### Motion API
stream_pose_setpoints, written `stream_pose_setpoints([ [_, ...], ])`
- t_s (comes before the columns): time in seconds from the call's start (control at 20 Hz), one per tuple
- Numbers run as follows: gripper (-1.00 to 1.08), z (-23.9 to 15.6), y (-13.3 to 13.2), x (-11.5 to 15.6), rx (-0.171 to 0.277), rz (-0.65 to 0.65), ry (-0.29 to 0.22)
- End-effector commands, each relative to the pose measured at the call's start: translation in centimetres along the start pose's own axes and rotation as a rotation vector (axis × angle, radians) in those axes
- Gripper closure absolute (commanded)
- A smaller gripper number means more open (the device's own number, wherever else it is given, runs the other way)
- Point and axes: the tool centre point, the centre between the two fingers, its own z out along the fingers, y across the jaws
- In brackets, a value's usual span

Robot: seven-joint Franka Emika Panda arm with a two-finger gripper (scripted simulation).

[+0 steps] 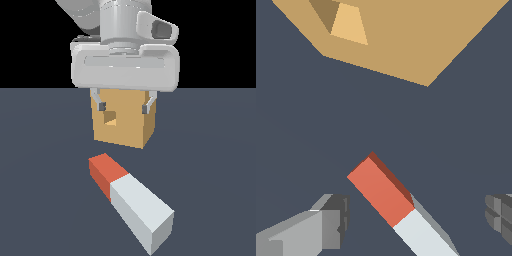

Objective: Insert the peg into the horizontal hole in a box.

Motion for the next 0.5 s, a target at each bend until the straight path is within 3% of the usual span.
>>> stream_pose_setpoints([
  [0.0, -0.92, 0.0, 0.0, 0.0, 0.0, 0.0, 0.0],
  [0.45, -0.92, 0.5, -0.07, -0.75, -0.003, -0.045, -0.001],
])
